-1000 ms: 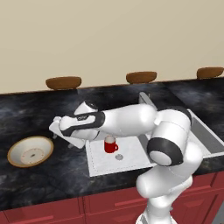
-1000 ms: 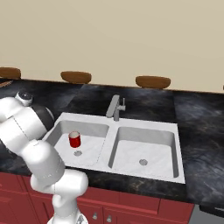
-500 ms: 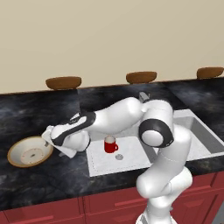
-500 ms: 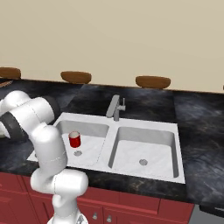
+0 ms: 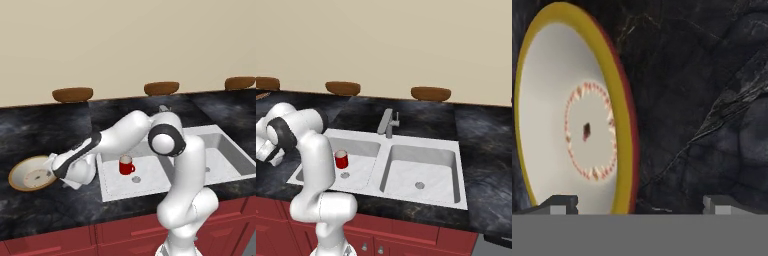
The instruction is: Pick the mug and place it in the sink. Pick the bowl and place it in the open cabinet and then close the cabinet.
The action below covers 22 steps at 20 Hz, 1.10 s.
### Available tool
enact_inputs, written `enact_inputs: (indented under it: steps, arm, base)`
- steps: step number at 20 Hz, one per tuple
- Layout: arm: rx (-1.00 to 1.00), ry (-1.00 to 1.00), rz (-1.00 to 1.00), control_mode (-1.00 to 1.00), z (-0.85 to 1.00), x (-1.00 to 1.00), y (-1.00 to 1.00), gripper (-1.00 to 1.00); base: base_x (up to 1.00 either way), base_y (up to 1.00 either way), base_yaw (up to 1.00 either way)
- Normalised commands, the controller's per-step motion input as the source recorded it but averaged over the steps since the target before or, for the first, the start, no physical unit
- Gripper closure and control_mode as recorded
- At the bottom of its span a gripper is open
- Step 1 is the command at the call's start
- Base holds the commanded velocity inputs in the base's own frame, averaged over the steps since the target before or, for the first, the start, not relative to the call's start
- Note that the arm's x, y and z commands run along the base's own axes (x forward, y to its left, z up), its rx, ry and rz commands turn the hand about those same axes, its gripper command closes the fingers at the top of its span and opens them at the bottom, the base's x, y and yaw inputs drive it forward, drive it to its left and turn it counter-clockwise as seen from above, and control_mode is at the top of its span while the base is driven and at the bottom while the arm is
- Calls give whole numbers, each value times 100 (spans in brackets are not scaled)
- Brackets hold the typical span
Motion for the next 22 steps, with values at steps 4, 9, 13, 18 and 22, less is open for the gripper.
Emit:
enact_inputs:
  steps: [4, 9, 13, 18, 22]
  arm:
    - [0, -1, -1, -100, -19, 1, 36, -100]
    - [0, -2, -1, -100, -10, 8, 21, -100]
    - [0, -2, -4, -100, -14, 4, 9, -100]
    - [0, -1, -7, -100, -24, 8, 41, 100]
    - [0, -1, -8, -100, -18, 11, 40, 100]
  base:
    - [0, 0, 0]
    - [0, 0, 0]
    - [0, 0, 0]
    - [0, 0, 0]
    - [0, 0, 0]
